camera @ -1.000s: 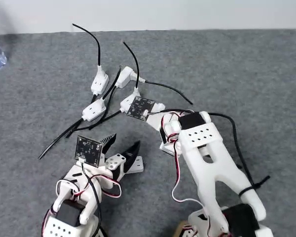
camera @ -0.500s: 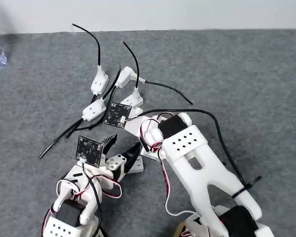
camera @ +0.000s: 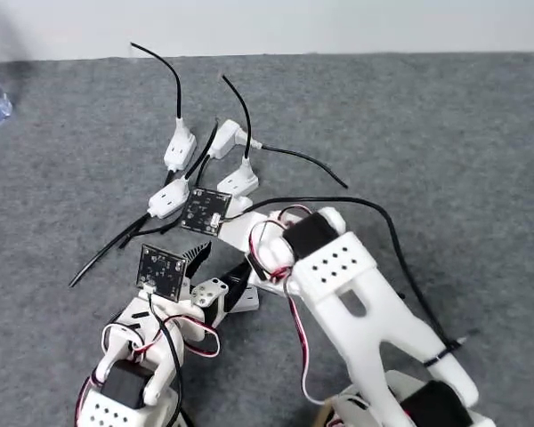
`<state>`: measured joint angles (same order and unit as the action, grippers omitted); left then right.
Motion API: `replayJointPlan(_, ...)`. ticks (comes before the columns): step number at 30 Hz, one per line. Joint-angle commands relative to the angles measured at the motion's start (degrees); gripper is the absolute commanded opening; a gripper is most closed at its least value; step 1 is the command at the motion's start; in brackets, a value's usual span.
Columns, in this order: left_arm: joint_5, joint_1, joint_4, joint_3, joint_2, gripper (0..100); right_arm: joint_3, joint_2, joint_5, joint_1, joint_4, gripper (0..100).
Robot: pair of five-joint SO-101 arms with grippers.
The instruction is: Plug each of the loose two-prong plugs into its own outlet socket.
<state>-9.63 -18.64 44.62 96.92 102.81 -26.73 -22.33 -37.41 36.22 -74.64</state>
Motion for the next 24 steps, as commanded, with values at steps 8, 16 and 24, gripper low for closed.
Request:
replayJointPlan(8,-0.70,4.22,-0.44,-0.40,0.18,24,3.60,-9.54,0.53,4.44,-4.88,0.9)
replayJointPlan(16,-0.70,4.31,-0.35,-0.40,0.18,24,3.52,-10.07,0.62,4.44,-4.62,0.9)
replayJointPlan(24,-0.70,4.40,-0.35,-0.40,0.18,24,5.80,-10.15,0.79,4.62,-4.18,0.9)
